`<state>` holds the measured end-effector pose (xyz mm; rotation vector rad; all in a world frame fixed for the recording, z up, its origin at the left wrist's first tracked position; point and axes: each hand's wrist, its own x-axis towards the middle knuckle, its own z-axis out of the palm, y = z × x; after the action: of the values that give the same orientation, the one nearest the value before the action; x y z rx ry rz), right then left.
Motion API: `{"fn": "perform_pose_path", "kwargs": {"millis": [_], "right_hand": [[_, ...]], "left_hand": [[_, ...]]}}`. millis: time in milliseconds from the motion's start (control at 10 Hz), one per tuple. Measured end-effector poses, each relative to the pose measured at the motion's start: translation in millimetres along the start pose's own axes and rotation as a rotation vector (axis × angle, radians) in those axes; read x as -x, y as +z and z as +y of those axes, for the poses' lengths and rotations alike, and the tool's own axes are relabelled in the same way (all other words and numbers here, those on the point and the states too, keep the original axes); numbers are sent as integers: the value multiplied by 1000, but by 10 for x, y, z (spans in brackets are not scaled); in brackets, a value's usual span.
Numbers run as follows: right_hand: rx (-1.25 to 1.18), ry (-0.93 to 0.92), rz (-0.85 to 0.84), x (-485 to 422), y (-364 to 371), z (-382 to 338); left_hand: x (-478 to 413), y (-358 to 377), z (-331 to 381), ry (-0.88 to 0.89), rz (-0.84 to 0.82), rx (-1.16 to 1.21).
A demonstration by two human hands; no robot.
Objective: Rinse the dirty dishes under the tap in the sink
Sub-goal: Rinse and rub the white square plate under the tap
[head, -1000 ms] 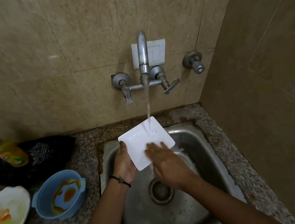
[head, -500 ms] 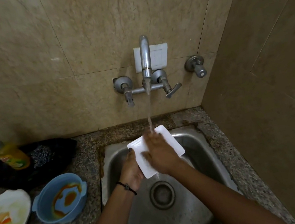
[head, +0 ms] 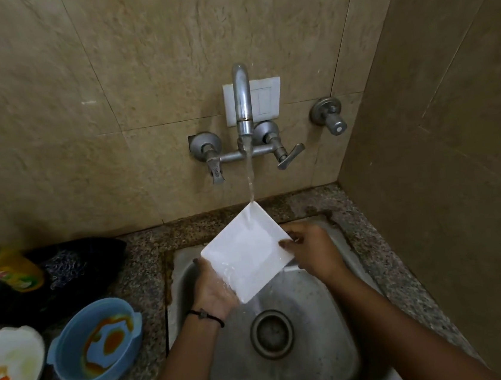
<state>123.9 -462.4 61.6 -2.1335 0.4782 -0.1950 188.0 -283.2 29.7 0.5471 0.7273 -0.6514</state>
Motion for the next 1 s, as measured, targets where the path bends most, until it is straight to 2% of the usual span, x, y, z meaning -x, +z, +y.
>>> {"fn": "perform_pose_path", "kwargs": {"millis": [100,200,300,400,500,600,700,800,900,1000], "right_hand": [[-270,-43,29,81,-157,48],[-495,-69,56,153,-239,118],[-516,-158,97,156,-224,206],[-320,-214,130,134,-200,256],[-70,-281,119,170,-103,99],[228,-540,-5,281,181,-195],[427,-612,-23,117,326,-104],[425,-420,40,22,342,-104],[523,-614,-63,161,408,-219],[512,-538,8,61,326,-128]], "left_hand": [[201,48,-18,-57,-44,182],[179,123,-5,12,-232,-265],[185,205,6,102,-273,-335],[116,215,27,155,-364,-360],[186,261,11,126,-379,-369],[208,310,-55,89,-388,-376],[242,325,-51,78,-401,-319],[208,280,-24,78,-440,-305],[201,233,-24,56,-415,-291],[162,175,-42,52,-440,-241]]}}
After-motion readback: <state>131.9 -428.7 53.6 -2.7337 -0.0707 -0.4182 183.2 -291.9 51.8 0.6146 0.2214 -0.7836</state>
